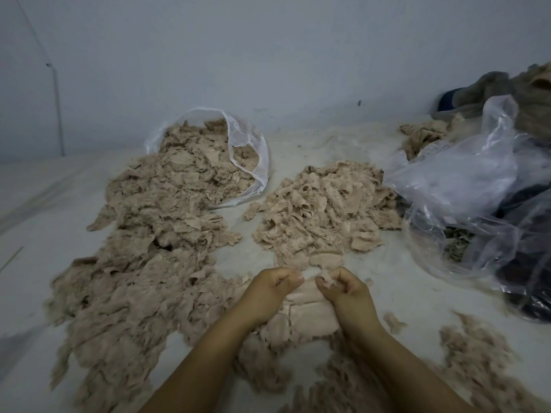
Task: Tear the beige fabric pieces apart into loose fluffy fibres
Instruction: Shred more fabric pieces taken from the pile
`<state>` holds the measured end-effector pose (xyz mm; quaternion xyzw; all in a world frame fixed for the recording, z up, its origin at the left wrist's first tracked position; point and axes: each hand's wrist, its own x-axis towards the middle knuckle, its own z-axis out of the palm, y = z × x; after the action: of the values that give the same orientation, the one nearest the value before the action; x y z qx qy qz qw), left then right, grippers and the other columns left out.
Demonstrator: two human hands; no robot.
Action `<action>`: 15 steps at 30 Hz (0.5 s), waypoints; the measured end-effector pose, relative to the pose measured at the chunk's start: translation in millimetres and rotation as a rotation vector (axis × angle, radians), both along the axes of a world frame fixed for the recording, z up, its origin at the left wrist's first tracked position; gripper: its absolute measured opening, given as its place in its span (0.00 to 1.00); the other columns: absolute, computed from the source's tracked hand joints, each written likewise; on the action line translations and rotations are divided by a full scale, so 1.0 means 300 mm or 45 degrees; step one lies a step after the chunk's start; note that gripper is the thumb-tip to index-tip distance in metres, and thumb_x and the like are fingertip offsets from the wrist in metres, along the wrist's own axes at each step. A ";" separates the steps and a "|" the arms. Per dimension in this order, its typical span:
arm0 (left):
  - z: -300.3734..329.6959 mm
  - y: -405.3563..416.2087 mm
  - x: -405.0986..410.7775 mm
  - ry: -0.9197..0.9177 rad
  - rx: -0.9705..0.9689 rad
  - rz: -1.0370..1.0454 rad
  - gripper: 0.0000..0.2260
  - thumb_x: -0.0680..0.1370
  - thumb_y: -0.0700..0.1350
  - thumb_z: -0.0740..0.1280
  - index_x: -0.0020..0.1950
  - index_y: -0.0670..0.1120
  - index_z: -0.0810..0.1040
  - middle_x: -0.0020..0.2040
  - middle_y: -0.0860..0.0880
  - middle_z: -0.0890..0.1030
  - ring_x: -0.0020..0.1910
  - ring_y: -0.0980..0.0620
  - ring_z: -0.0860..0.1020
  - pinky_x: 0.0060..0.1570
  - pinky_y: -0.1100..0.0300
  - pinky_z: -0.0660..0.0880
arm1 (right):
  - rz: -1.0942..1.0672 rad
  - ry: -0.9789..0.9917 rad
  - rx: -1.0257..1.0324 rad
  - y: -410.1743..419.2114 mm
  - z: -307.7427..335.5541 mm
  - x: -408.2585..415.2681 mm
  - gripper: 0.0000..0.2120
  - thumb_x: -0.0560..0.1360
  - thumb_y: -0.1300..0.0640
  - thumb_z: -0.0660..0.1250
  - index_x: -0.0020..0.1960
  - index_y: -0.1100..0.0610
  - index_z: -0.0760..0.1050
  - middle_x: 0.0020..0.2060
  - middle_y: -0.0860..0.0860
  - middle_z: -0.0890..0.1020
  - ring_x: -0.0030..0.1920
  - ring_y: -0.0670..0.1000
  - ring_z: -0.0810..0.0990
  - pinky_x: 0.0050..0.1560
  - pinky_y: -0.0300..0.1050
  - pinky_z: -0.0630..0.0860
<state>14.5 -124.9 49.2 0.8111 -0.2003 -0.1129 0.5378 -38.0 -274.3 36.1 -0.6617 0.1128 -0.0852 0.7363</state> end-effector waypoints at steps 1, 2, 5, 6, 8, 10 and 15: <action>-0.007 0.003 0.002 0.000 -0.013 0.029 0.17 0.79 0.45 0.63 0.30 0.52 0.72 0.23 0.59 0.70 0.25 0.66 0.68 0.33 0.69 0.66 | -0.022 -0.014 0.042 0.009 -0.002 -0.002 0.11 0.75 0.63 0.67 0.39 0.68 0.70 0.31 0.56 0.69 0.33 0.52 0.66 0.30 0.41 0.64; -0.009 0.006 0.001 0.000 -0.026 0.052 0.19 0.79 0.46 0.63 0.27 0.53 0.72 0.22 0.59 0.68 0.24 0.65 0.67 0.32 0.68 0.66 | -0.049 -0.018 0.083 0.016 -0.006 -0.002 0.11 0.76 0.63 0.67 0.40 0.70 0.69 0.33 0.56 0.69 0.34 0.52 0.66 0.33 0.42 0.65; -0.020 0.012 0.005 -0.041 -0.025 0.126 0.23 0.78 0.49 0.64 0.23 0.53 0.65 0.21 0.57 0.61 0.22 0.62 0.61 0.28 0.67 0.62 | -0.122 -0.042 0.142 0.030 -0.016 -0.004 0.11 0.76 0.64 0.66 0.39 0.68 0.68 0.34 0.55 0.69 0.38 0.52 0.66 0.41 0.47 0.64; -0.018 0.012 0.003 -0.053 -0.028 0.149 0.23 0.78 0.51 0.64 0.24 0.53 0.62 0.21 0.57 0.59 0.22 0.61 0.60 0.27 0.67 0.61 | -0.145 -0.059 0.147 0.035 -0.016 -0.004 0.11 0.76 0.64 0.66 0.38 0.66 0.68 0.34 0.55 0.68 0.37 0.52 0.66 0.41 0.48 0.64; -0.023 0.011 0.005 -0.069 -0.034 0.196 0.23 0.77 0.54 0.63 0.23 0.53 0.61 0.21 0.57 0.59 0.21 0.60 0.59 0.26 0.71 0.63 | -0.193 -0.091 0.120 0.046 -0.019 -0.005 0.12 0.76 0.64 0.66 0.36 0.60 0.68 0.33 0.55 0.67 0.36 0.53 0.65 0.40 0.47 0.64; -0.029 0.012 0.008 -0.094 -0.018 0.268 0.23 0.77 0.55 0.62 0.23 0.52 0.62 0.22 0.56 0.60 0.23 0.58 0.60 0.29 0.69 0.64 | -0.225 -0.101 0.128 0.059 -0.023 -0.010 0.13 0.77 0.63 0.66 0.35 0.57 0.68 0.31 0.55 0.68 0.34 0.53 0.65 0.38 0.47 0.64; -0.041 0.073 0.029 -0.101 0.057 0.529 0.23 0.79 0.56 0.59 0.27 0.47 0.65 0.21 0.55 0.65 0.23 0.58 0.64 0.28 0.67 0.62 | -0.280 -0.064 0.333 0.038 -0.025 -0.018 0.13 0.79 0.62 0.62 0.36 0.57 0.66 0.20 0.47 0.64 0.21 0.44 0.61 0.21 0.36 0.60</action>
<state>23.1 -103.0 36.8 0.8505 -0.0472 0.0281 0.5230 -43.5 -262.9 28.4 -0.5417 0.1762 -0.1663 0.8049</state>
